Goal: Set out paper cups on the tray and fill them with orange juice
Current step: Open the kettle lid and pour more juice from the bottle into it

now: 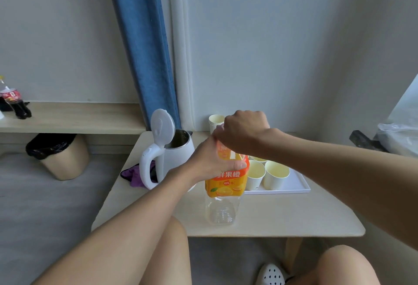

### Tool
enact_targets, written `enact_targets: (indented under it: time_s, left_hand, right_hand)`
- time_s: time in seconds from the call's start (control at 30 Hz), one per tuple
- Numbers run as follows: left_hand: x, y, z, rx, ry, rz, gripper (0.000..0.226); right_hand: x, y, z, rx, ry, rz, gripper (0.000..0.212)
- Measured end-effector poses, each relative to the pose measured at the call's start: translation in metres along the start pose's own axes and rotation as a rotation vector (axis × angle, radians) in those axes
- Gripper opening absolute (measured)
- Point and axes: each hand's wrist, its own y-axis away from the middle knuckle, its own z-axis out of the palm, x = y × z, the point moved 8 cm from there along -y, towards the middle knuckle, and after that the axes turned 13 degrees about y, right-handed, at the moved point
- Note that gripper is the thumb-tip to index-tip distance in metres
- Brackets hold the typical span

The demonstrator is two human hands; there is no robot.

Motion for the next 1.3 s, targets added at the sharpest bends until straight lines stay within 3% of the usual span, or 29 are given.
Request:
enact_targets:
  time_s: [0.1,0.2,0.23,0.3,0.37,0.43,0.5,0.6,0.67,0.77,0.9,1.07,1.17,1.3]
  left_hand:
    - [0.044,-0.007,-0.021,0.0,0.132,0.115,0.058]
    - [0.095,-0.028,-0.059,0.051,0.235,0.225,0.032]
    - [0.106,-0.038,-0.072,0.055,0.258,0.235,0.034]
    - [0.12,-0.053,-0.094,0.086,0.316,0.214,0.064]
    - [0.126,-0.068,-0.112,0.115,0.352,0.172,0.093]
    - [0.134,-0.082,-0.12,0.08,0.317,0.16,0.094]
    - [0.141,-0.098,-0.126,0.035,0.252,0.158,0.084]
    - [0.148,-0.123,-0.145,0.077,0.11,0.178,0.063]
    - [0.139,-0.144,-0.162,0.171,-0.032,0.171,0.07]
    - [0.106,-0.172,-0.175,0.207,-0.049,0.116,0.066]
    - [0.078,-0.203,-0.19,0.213,-0.02,0.137,0.059]
    - [0.031,-0.231,-0.189,0.128,0.087,0.033,0.059]
    - [-0.006,-0.241,-0.185,0.086,0.143,-0.039,0.06]
    - [-0.037,-0.246,-0.183,0.1,0.045,-0.103,0.057]
  right_hand:
    - [0.022,-0.008,-0.031,0.072,-0.119,0.103,0.056]
    - [0.048,-0.014,-0.066,0.229,-0.517,0.089,0.047]
    - [0.057,-0.016,-0.071,0.29,-0.659,0.086,0.045]
    - [0.076,-0.019,-0.063,0.338,-0.898,0.16,0.049]
    - [0.077,-0.029,-0.034,0.16,-1.137,0.178,0.065]
    - [0.066,-0.046,-0.012,-0.019,-1.327,0.107,0.084]
    - [0.066,-0.069,-0.005,-0.022,-1.403,0.062,0.09]
    - [0.069,-0.111,0.0,0.096,-1.379,0.142,0.081]
    - [0.071,-0.138,0.009,0.193,-1.327,0.27,0.069]
    - [0.054,-0.175,0.032,0.218,-1.363,0.281,0.058]
    - [0.046,-0.219,0.061,0.19,-1.297,0.232,0.075]
    - [0.033,-0.24,0.107,0.194,-1.186,0.315,0.09]
    - [0.02,-0.247,0.137,0.169,-1.151,0.346,0.09]
    - [0.004,-0.253,0.168,0.142,-1.069,0.392,0.081]
